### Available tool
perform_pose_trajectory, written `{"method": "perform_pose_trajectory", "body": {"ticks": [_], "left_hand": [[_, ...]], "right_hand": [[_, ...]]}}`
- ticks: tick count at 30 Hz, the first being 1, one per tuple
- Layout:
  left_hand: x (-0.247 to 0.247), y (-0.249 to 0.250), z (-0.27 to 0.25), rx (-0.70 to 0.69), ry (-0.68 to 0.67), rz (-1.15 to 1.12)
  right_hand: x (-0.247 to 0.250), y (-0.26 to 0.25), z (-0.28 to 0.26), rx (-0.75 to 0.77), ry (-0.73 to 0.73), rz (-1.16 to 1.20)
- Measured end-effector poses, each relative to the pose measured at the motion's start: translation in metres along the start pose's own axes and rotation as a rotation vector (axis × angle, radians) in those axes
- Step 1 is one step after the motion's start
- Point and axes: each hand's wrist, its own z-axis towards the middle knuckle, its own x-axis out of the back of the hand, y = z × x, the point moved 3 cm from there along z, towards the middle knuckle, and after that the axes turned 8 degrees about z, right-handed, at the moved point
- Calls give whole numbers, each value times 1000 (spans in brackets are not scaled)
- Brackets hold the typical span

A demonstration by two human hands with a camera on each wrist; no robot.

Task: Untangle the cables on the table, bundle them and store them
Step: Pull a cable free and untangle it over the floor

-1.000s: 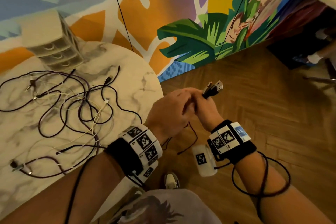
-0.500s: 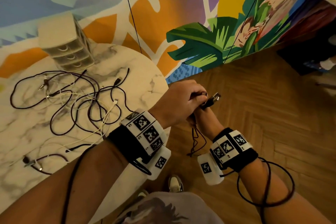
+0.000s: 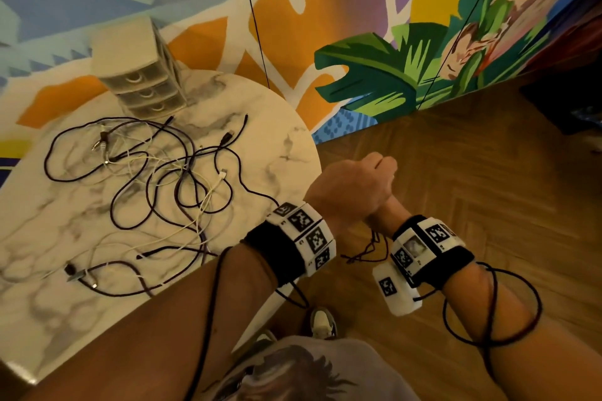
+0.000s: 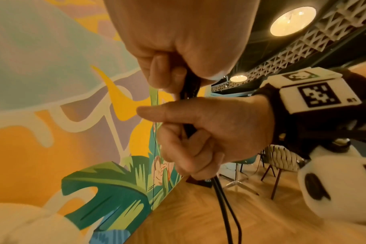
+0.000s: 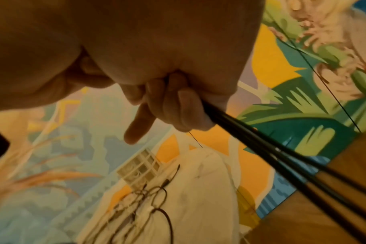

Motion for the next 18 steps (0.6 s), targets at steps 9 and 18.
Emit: {"method": "perform_pose_trajectory", "body": {"ticks": [9, 18], "left_hand": [[-6, -32, -46, 344, -12, -370], [-77, -123, -241, 607, -881, -2]], "right_hand": [[-32, 22, 18, 1, -101, 280], [-62, 44, 26, -245, -187, 149]]}}
